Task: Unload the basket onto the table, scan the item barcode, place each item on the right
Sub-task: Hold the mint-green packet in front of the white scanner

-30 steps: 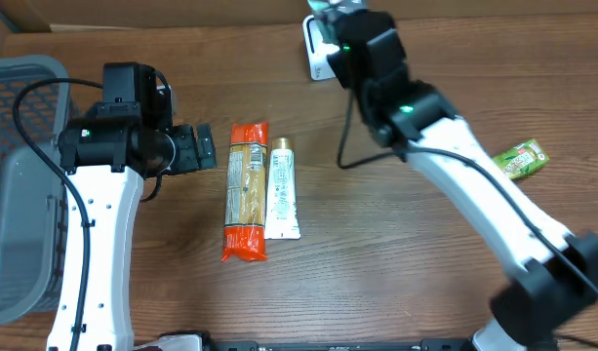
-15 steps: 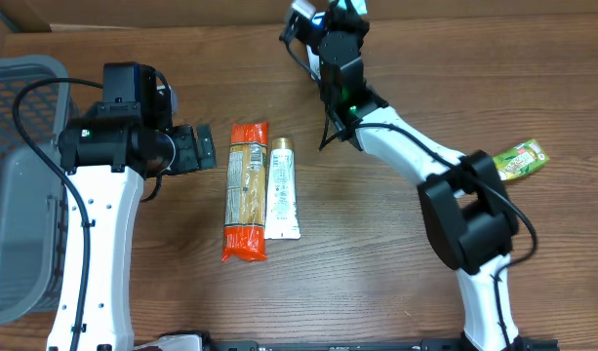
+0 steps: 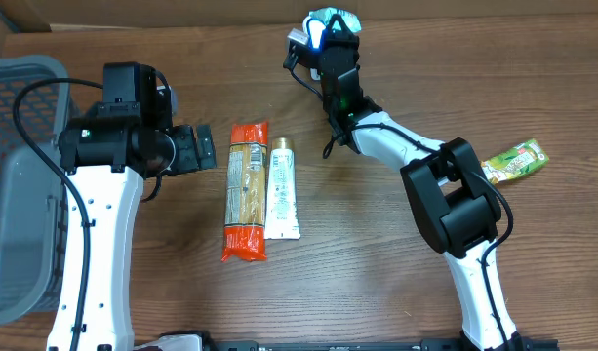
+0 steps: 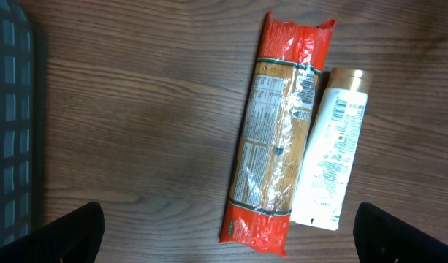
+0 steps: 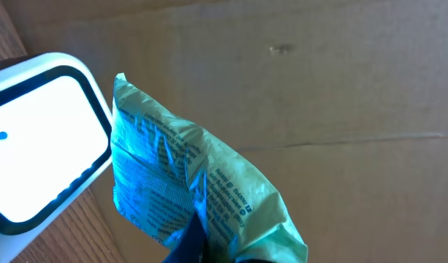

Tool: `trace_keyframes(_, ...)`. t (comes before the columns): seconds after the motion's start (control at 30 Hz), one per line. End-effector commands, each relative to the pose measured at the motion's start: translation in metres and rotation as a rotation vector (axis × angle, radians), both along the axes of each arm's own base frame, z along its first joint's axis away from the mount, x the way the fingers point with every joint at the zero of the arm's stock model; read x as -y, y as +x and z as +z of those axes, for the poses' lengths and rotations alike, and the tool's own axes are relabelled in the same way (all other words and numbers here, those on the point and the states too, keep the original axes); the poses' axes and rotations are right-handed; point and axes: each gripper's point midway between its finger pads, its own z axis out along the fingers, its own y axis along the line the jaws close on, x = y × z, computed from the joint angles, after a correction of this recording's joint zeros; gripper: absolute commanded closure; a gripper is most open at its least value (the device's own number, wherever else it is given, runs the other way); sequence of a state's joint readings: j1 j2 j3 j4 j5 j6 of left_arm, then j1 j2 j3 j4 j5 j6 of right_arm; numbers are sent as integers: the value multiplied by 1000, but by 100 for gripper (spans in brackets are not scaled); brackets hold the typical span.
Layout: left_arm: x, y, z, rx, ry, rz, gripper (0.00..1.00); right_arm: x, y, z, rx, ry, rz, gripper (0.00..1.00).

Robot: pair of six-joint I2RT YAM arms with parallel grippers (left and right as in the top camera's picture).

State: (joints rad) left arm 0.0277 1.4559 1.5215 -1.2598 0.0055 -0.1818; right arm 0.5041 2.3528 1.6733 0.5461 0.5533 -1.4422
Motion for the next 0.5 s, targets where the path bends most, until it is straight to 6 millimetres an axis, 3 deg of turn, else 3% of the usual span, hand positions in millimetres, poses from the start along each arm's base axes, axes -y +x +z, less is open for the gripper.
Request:
trace_keyframes(0.0, -1, -1, 0, 1, 5, 10, 0, 1, 3, 26, 51, 22, 7, 96)
trace_keyframes(0.3, -1, -1, 0, 1, 5, 10, 1, -3, 1, 27, 52, 24, 9, 96)
trace_keyframes(0.47, -1, -1, 0, 1, 5, 10, 0, -3, -8, 58, 85, 155, -20, 96)
